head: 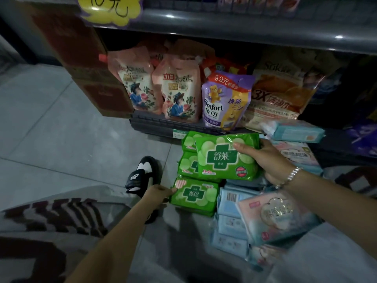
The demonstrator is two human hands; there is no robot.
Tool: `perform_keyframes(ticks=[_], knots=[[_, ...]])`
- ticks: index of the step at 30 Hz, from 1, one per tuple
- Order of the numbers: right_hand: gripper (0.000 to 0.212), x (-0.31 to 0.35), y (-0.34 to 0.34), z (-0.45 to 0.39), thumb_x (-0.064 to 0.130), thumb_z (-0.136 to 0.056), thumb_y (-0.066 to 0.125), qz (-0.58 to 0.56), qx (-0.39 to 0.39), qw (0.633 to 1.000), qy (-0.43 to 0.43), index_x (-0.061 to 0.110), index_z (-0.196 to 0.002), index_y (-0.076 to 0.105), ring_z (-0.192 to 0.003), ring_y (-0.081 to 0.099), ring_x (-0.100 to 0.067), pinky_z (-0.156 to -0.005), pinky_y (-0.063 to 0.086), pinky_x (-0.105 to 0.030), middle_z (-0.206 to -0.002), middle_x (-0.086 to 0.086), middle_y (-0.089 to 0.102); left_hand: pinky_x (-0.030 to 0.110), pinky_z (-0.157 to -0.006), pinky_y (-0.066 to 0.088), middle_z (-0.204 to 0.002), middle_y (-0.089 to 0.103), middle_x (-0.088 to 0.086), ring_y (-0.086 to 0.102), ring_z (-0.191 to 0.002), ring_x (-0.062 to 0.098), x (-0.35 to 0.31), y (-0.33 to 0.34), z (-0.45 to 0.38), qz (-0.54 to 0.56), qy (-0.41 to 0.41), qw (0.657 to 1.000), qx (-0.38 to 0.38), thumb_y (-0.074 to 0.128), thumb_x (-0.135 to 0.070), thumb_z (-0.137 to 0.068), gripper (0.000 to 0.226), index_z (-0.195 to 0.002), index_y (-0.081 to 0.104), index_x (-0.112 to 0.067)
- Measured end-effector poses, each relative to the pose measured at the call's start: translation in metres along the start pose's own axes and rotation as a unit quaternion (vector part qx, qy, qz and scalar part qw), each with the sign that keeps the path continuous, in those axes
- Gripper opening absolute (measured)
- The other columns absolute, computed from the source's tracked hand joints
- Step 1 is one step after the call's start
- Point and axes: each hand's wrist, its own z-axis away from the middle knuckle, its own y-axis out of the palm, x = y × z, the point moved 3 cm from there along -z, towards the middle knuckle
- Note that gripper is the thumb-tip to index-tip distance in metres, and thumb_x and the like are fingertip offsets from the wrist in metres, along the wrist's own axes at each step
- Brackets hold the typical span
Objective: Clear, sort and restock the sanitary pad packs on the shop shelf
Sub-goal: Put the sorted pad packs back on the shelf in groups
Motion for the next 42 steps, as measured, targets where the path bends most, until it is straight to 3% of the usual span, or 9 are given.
perform_keyframes(ticks=[4, 10, 13, 17, 22, 27, 31, 39, 42], knots=[[0.087, 0.002, 0.000, 0.000, 0.052, -0.038, 0.087, -0.005, -0.005, 1.000, -0.007, 0.014, -0.113, 0.066, -0.093, 0.072, -0.027, -0.088, 0.055, -0.052, -0.101, -0.007, 0.075, 0.041, -0.084, 0.055, -0.093, 0.064, 0.018, 0.061, -0.088, 0.029, -0.004, 0.003, -0.002, 0.069, -0.018, 0.997, -0.036, 0.074, -0.015, -0.084, 0.022, -0.082, 0.060, 0.001], [0.088, 0.002, 0.000, 0.001, 0.050, -0.038, 0.086, -0.005, -0.015, 1.000, 0.002, 0.013, -0.115, 0.064, -0.092, 0.072, -0.026, -0.087, 0.055, -0.051, -0.101, -0.007, 0.075, 0.039, -0.088, 0.054, -0.100, 0.062, 0.016, 0.059, -0.089, 0.027, -0.007, -0.002, -0.004, 0.030, -0.022, 0.998, -0.052, 0.069, -0.017, -0.089, 0.034, -0.111, 0.063, 0.009], [0.096, 0.001, 0.000, 0.003, 0.053, -0.034, 0.089, -0.010, -0.010, 1.000, 0.006, 0.014, -0.118, 0.062, -0.093, 0.072, -0.027, -0.086, 0.055, -0.052, -0.104, -0.008, 0.074, 0.037, -0.076, 0.056, -0.105, 0.061, 0.018, 0.062, -0.084, 0.025, -0.009, -0.005, -0.001, 0.072, -0.029, 0.997, -0.030, 0.064, -0.011, -0.091, 0.019, -0.104, 0.062, 0.004], [0.100, 0.000, 0.000, 0.004, 0.053, -0.033, 0.092, -0.020, -0.003, 1.000, 0.010, 0.013, -0.119, 0.061, -0.094, 0.071, -0.028, -0.085, 0.055, -0.054, -0.105, -0.009, 0.073, 0.056, -0.090, 0.051, -0.117, 0.061, 0.027, 0.061, -0.107, 0.040, -0.008, -0.015, 0.003, 0.156, -0.075, 0.985, -0.015, 0.061, -0.008, -0.093, 0.030, -0.113, 0.054, 0.014], [0.089, 0.003, 0.001, 0.005, 0.051, -0.037, 0.088, -0.019, -0.002, 1.000, 0.003, 0.014, -0.114, 0.064, -0.093, 0.072, -0.028, -0.086, 0.055, -0.053, -0.102, -0.008, 0.074, 0.042, -0.077, 0.052, -0.094, 0.065, 0.012, 0.062, -0.088, 0.026, -0.023, -0.031, 0.015, 0.133, -0.054, 0.990, -0.004, 0.058, -0.013, -0.096, 0.013, -0.100, 0.058, 0.000], [0.053, 0.013, 0.004, 0.009, 0.038, -0.050, 0.083, -0.027, -0.001, 0.999, -0.019, 0.020, -0.098, 0.066, -0.090, 0.072, -0.026, -0.086, 0.056, -0.049, -0.097, -0.006, 0.075, 0.036, -0.081, 0.052, -0.098, 0.066, 0.013, 0.062, -0.088, 0.024, -0.047, -0.050, 0.026, 0.109, -0.025, 0.993, -0.033, 0.066, -0.017, -0.091, 0.019, -0.099, 0.058, -0.003], [0.079, 0.027, 0.000, 0.014, 0.045, -0.041, 0.086, -0.038, -0.019, 0.998, -0.036, 0.018, -0.112, 0.061, -0.090, 0.072, -0.024, -0.082, 0.057, -0.044, -0.103, -0.005, 0.073, 0.039, -0.090, 0.050, -0.103, 0.068, 0.011, 0.063, -0.097, 0.026, -0.071, -0.058, 0.047, 0.121, -0.016, 0.992, -0.015, 0.069, -0.022, -0.088, 0.028, -0.107, 0.061, -0.003], [0.095, 0.092, -0.035, 0.036, 0.049, -0.039, 0.091, -0.079, -0.070, 0.985, -0.134, 0.021, -0.123, 0.055, -0.095, 0.071, -0.024, -0.081, 0.057, -0.048, -0.112, -0.004, 0.070, 0.050, -0.069, 0.047, -0.099, 0.060, 0.007, 0.055, -0.091, 0.022, -0.148, -0.059, 0.110, 0.200, 0.049, 0.978, 0.022, 0.057, -0.026, -0.095, 0.019, -0.099, 0.060, -0.008], [0.095, 0.115, -0.053, 0.049, 0.045, -0.044, 0.086, -0.108, -0.112, 0.972, -0.175, 0.021, -0.128, 0.048, -0.097, 0.068, -0.021, -0.085, 0.056, -0.045, -0.117, -0.001, 0.065, 0.065, -0.094, 0.039, -0.100, 0.055, 0.008, 0.048, -0.107, 0.028, -0.182, -0.050, 0.132, 0.275, 0.055, 0.959, 0.051, 0.054, -0.025, -0.098, 0.017, -0.094, 0.058, -0.009]])
